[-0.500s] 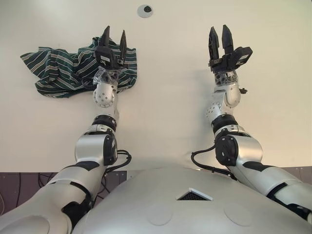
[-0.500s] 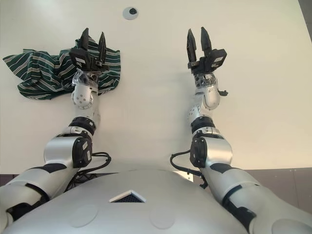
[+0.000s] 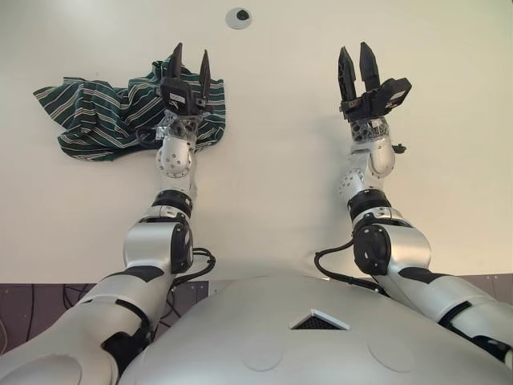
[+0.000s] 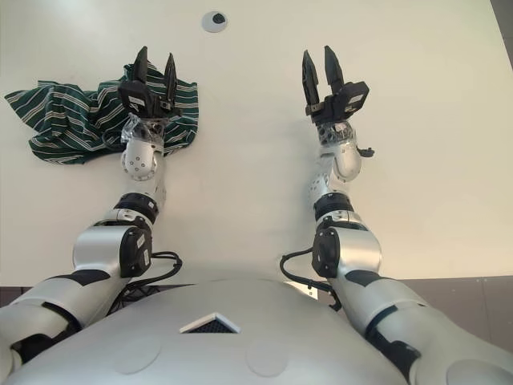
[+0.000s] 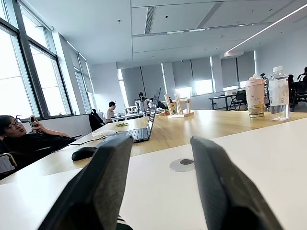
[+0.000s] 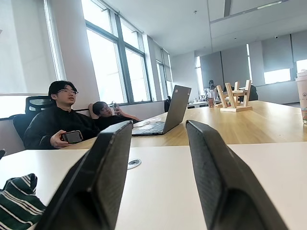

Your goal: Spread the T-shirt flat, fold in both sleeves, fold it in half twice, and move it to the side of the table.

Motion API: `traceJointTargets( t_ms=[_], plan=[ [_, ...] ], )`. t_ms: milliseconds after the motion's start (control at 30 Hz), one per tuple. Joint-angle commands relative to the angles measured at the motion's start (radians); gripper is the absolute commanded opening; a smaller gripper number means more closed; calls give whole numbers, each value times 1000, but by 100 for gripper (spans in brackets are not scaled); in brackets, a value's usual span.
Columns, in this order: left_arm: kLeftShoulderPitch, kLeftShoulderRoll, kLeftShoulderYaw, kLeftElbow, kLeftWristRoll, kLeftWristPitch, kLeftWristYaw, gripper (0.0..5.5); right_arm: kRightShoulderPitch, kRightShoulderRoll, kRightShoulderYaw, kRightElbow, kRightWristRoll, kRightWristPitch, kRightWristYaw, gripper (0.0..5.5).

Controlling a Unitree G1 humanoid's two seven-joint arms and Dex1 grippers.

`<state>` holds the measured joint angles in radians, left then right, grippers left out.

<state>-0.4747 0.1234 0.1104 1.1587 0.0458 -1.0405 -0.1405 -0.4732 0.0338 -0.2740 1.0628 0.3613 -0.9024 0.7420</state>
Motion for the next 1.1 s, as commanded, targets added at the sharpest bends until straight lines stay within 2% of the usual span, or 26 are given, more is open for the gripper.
traceJointTargets(
  t_ms=[33, 533, 600, 733, 833, 967, 1100],
  plan=[
    [26, 7, -9, 13, 14, 5, 16, 222, 58, 33, -4, 14, 8, 10, 6, 242],
    [31, 15, -24, -3, 20, 1, 40, 222, 58, 26, 6, 27, -27, -11, -38, 242],
    [57, 34, -16, -97, -42, 20, -30, 222, 58, 28, 4, 30, -27, -16, -47, 242],
    [193, 210, -37, -505, 30, 243, -104, 222, 70, 29, -11, -18, 7, -15, -44, 242],
    [266, 381, -13, -726, 83, 455, -183, 222, 122, 0, 2, -222, 44, 20, -40, 242],
    [302, 531, 20, -774, 79, 687, -276, 222, 246, -138, 38, -584, -15, 167, -80, 242],
    [318, 603, -17, -685, 148, 783, -292, 222, 319, -284, 25, -841, -54, 333, -130, 242]
  ],
)
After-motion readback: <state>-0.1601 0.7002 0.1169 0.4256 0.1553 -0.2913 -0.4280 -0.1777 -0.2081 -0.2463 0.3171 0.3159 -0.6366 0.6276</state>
